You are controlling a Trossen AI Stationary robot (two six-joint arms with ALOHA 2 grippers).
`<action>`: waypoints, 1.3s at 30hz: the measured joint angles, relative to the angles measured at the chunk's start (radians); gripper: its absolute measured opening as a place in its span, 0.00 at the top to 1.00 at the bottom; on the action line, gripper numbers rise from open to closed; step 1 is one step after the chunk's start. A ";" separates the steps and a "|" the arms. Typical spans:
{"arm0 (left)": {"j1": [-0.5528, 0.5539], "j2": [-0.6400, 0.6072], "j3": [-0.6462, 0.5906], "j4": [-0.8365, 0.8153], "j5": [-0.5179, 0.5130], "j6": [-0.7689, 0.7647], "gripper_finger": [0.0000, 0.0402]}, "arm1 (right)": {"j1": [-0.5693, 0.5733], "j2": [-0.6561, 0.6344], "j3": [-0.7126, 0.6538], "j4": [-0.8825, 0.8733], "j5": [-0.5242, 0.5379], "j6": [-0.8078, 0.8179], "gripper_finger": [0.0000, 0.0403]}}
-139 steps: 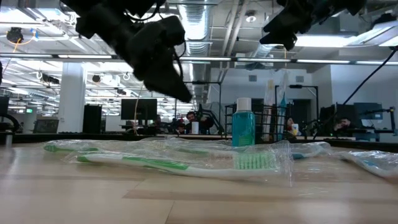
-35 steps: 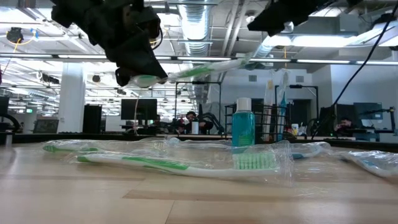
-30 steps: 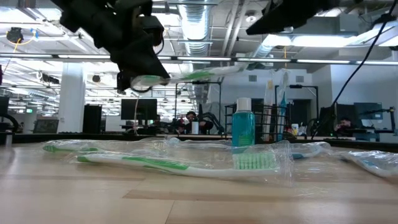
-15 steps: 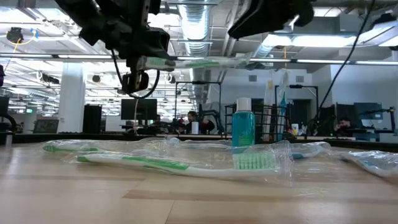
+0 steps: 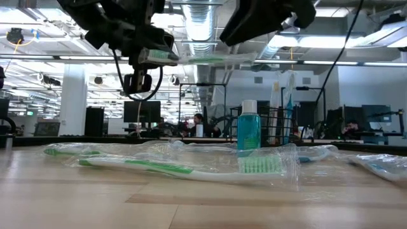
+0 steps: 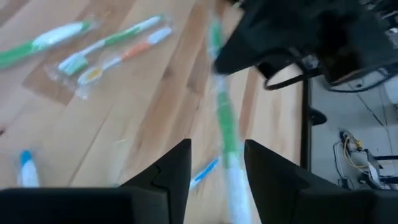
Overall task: Pick & Place toothbrushing station
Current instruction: Put the green toothbrush into the mesh organizer
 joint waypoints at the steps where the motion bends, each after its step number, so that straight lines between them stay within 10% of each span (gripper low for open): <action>1: 0.000 -0.001 0.000 0.002 0.003 0.000 0.99 | 0.000 0.013 0.007 -0.014 0.000 -0.002 0.63; 16: 0.000 -0.001 0.000 0.008 0.019 0.000 0.99 | 0.007 0.112 0.062 -0.061 0.182 -0.036 0.52; 29: 0.000 -0.001 0.000 0.011 0.024 0.000 0.99 | 0.008 0.111 0.063 -0.083 0.190 -0.013 0.92; 39: 0.000 -0.001 0.000 0.018 0.023 0.005 0.96 | 0.008 0.111 0.063 -0.093 0.190 0.006 0.92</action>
